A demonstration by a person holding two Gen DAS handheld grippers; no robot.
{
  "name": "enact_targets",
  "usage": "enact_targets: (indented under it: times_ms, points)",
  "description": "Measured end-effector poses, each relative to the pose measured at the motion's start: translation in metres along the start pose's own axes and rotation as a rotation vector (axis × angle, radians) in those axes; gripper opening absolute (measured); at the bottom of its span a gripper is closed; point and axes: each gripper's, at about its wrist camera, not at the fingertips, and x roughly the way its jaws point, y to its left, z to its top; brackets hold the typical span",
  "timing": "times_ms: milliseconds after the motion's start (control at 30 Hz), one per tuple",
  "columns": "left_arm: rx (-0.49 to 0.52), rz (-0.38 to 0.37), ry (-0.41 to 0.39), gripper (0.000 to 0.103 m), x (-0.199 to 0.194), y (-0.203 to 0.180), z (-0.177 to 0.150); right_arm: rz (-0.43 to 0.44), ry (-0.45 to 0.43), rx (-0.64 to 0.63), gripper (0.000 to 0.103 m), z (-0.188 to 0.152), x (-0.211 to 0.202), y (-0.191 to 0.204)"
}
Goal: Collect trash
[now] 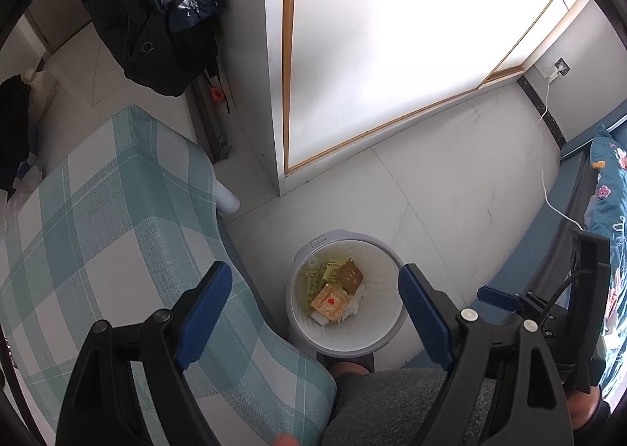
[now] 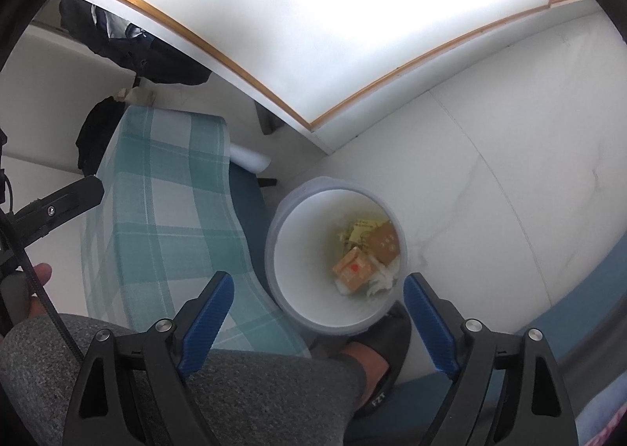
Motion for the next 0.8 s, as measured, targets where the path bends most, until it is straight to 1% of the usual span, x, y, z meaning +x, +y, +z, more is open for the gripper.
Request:
enact_targets:
  times_ms: [133,300,400,467,567,667,800]
  points:
    - [-0.017,0.007,0.012,0.084,0.0036,0.0021,-0.0007,0.001,0.003,0.001,0.089,-0.0004,0.0014,-0.0008]
    - [-0.008,0.023,0.006,0.084,0.0038,0.0,-0.0011,0.007,0.007,0.002,0.089,-0.0009,0.0039,-0.0007]
    - [0.015,0.057,0.012,0.084,0.0054,-0.0033,-0.0012,0.01,0.008,0.003,0.089,-0.0005,0.0045,-0.0011]
    - [0.027,0.056,0.005,0.084,0.0046,-0.0046,-0.0009,0.012,0.009,0.005,0.089,-0.0011,0.005,-0.001]
    - [0.021,0.035,-0.005,0.084,0.0024,-0.004,0.0003,0.015,0.007,0.007,0.089,-0.0016,0.0049,-0.0012]
    - [0.015,0.032,-0.016,0.084,0.0009,-0.0033,0.0014,0.016,0.009,0.008,0.089,-0.002,0.0056,-0.0014]
    - [0.014,0.023,0.004,0.084,0.0052,-0.0027,0.002,0.019,0.008,0.009,0.089,-0.002,0.0068,-0.002]
